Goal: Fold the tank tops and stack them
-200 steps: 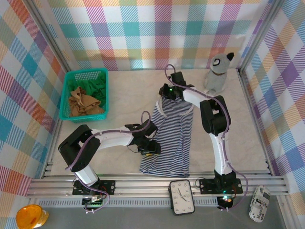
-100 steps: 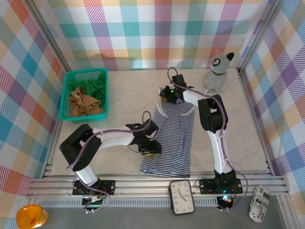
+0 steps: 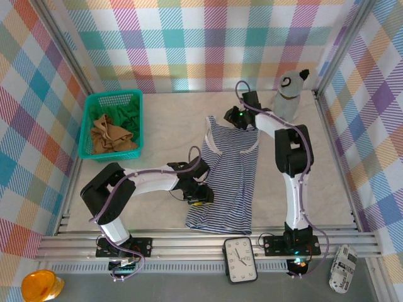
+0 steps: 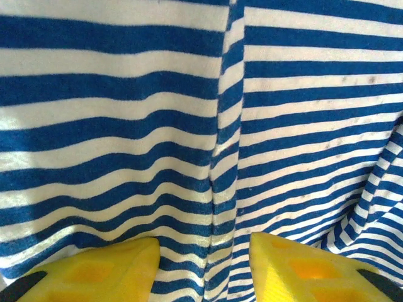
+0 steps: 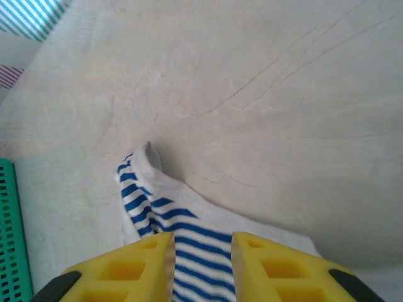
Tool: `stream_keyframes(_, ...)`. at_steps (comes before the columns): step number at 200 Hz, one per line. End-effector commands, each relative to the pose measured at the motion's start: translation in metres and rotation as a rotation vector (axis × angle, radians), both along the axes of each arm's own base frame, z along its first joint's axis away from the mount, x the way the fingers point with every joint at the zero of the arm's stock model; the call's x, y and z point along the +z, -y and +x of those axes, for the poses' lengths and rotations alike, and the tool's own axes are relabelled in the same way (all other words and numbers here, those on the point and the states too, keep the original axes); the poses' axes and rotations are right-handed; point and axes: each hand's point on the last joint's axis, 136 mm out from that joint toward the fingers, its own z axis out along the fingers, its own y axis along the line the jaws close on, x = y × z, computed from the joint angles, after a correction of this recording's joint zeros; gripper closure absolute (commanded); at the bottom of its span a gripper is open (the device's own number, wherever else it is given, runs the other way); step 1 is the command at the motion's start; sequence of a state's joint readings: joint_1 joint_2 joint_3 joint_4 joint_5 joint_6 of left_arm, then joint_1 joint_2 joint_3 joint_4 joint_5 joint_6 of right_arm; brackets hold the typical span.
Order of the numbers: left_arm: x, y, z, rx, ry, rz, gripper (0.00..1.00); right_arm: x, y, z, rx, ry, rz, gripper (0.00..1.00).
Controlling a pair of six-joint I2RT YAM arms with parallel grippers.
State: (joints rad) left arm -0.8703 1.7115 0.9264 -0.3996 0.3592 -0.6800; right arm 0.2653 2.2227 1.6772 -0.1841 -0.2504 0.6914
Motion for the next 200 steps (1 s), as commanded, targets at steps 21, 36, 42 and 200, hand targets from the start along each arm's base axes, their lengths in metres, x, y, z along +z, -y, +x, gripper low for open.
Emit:
stream_keyframes(21, -0.045, -0.045, -0.035, -0.045, -0.111, 0.230, 0.54, 0.039, 0.026, -0.058, 0.026, 0.041, -0.053, 0.64)
stream_keyframes(36, -0.044, -0.045, -0.034, -0.045, -0.107, 0.230, 0.54, 0.027, 0.035, -0.095, 0.049, -0.032, -0.083, 0.61)
stream_keyframes(42, -0.045, -0.044, -0.033, -0.046, -0.105, 0.228, 0.54, 0.021, 0.039, -0.107, 0.056, -0.065, -0.104, 0.61)
stream_keyframes(200, -0.046, -0.053, 0.006, -0.032, -0.090, 0.245, 0.53, -0.070, 0.043, -0.113, 0.140, -0.293, -0.229, 0.59)
